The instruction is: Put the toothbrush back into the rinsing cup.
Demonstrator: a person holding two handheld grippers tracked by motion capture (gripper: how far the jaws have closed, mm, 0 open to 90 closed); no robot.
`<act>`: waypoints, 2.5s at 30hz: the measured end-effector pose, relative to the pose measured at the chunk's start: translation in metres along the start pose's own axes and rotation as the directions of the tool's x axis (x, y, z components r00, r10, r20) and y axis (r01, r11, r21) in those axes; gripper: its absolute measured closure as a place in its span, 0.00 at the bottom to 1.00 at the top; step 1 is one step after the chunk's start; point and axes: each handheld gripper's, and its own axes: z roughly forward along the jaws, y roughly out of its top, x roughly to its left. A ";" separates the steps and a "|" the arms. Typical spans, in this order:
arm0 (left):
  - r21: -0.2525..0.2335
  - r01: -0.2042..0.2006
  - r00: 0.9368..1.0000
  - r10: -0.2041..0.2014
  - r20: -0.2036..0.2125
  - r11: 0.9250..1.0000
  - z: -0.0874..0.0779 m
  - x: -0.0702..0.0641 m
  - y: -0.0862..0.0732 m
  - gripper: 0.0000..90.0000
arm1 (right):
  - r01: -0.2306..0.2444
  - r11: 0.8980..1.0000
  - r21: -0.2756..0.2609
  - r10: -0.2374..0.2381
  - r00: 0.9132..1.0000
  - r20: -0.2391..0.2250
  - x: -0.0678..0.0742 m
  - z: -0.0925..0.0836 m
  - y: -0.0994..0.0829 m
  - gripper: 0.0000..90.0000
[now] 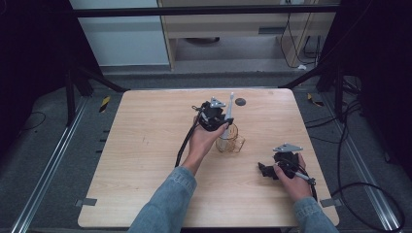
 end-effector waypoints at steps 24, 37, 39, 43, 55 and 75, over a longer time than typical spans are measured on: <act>-0.011 0.019 0.999 -0.020 -0.035 1.000 -0.006 0.003 -0.004 0.60 | 0.000 1.000 0.000 0.000 1.000 0.000 0.000 0.000 0.000 0.00; -0.022 -0.040 0.999 0.039 -0.025 0.999 -0.020 -0.008 -0.001 0.48 | 0.000 1.000 0.000 0.000 1.000 -0.001 0.000 0.000 0.000 0.00; -0.024 -0.051 0.998 0.050 -0.031 0.998 -0.023 -0.009 -0.001 0.47 | 0.000 1.000 0.000 0.000 1.000 0.000 0.000 0.000 0.000 0.00; -0.030 -0.058 0.998 0.058 -0.023 0.998 -0.028 -0.012 0.001 0.42 | -0.001 1.000 0.000 0.001 1.000 -0.001 0.000 0.000 0.000 0.00; -0.015 -0.087 0.996 0.087 -0.005 0.996 -0.042 -0.015 0.004 0.25 | -0.001 1.000 0.000 0.001 1.000 -0.001 0.000 0.000 0.000 0.00; 0.044 -0.149 0.989 0.148 0.009 0.988 -0.057 -0.015 -0.001 0.11 | 0.000 1.000 0.000 0.000 1.000 -0.001 0.000 0.000 0.000 0.00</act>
